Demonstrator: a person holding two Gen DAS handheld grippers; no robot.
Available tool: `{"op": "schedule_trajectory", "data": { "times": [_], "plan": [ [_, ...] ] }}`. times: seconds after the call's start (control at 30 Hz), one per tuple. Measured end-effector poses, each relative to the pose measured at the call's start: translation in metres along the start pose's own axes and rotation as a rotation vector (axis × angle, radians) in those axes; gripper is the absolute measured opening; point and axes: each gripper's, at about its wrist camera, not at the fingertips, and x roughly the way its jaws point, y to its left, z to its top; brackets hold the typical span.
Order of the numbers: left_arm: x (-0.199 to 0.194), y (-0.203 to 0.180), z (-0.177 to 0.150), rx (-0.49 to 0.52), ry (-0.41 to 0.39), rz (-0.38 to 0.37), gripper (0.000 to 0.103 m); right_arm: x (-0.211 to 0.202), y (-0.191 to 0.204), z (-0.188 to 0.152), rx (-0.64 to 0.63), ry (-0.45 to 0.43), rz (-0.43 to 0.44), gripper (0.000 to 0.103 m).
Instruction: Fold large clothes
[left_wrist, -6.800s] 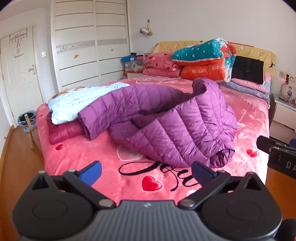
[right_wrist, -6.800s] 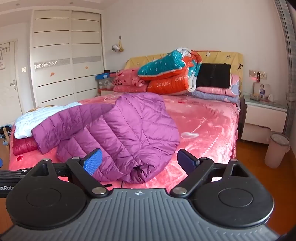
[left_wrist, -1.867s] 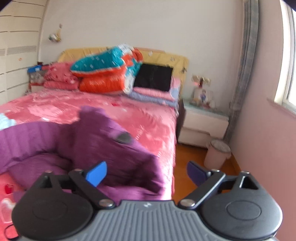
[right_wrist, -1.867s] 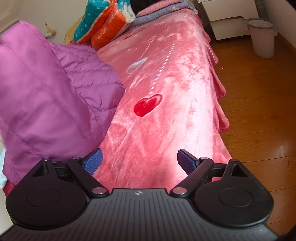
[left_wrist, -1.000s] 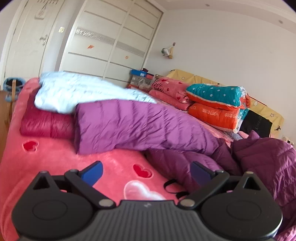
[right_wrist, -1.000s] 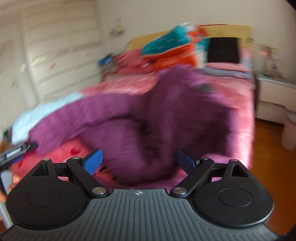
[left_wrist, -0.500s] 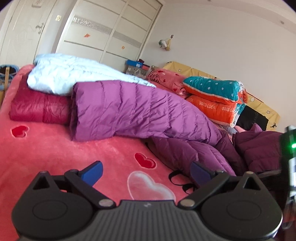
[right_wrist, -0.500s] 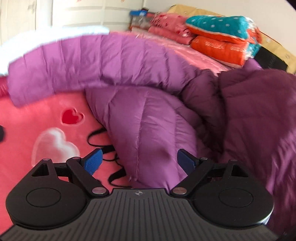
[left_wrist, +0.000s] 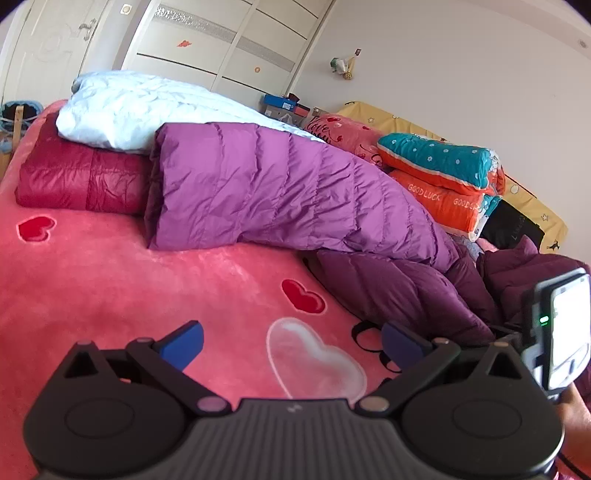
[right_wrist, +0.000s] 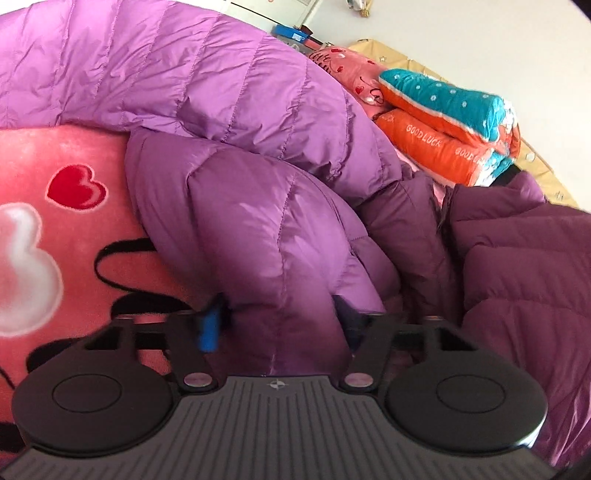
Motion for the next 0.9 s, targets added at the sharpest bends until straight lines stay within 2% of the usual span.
{"op": "schedule_trajectory", "data": {
  "times": [0.07,0.13,0.27,0.37,0.57,0.73,0.83,0.9],
  "plan": [
    [0.001,0.001,0.0,-0.006,0.005,-0.002,0.102,-0.002,-0.012,0.004,0.042,-0.013,0.027,0.042],
    [0.002,0.0,0.0,-0.003,0.008,-0.001,0.102,-0.005,-0.024,0.011,0.105,-0.023,0.062,0.032],
    [0.002,0.002,0.0,-0.012,0.008,-0.007,0.102,-0.024,-0.065,0.011,0.253,-0.046,0.149,0.022],
    [0.002,0.006,0.002,-0.043,0.011,-0.027,0.102,-0.044,-0.095,-0.001,0.367,-0.062,0.244,0.021],
    [0.002,0.008,0.003,-0.091,0.02,-0.109,0.102,-0.075,-0.14,-0.027,0.503,-0.095,0.42,0.02],
    [0.002,0.009,0.006,-0.169,0.052,-0.277,0.102,-0.116,-0.145,-0.059,0.518,-0.093,0.535,0.021],
    [0.005,0.006,0.005,-0.179,0.074,-0.312,0.102,-0.136,-0.146,-0.083,0.502,-0.086,0.571,0.021],
    [0.013,0.004,0.003,-0.187,0.125,-0.328,0.102,-0.145,-0.146,-0.098,0.508,-0.076,0.586,0.021]
  ]
}}
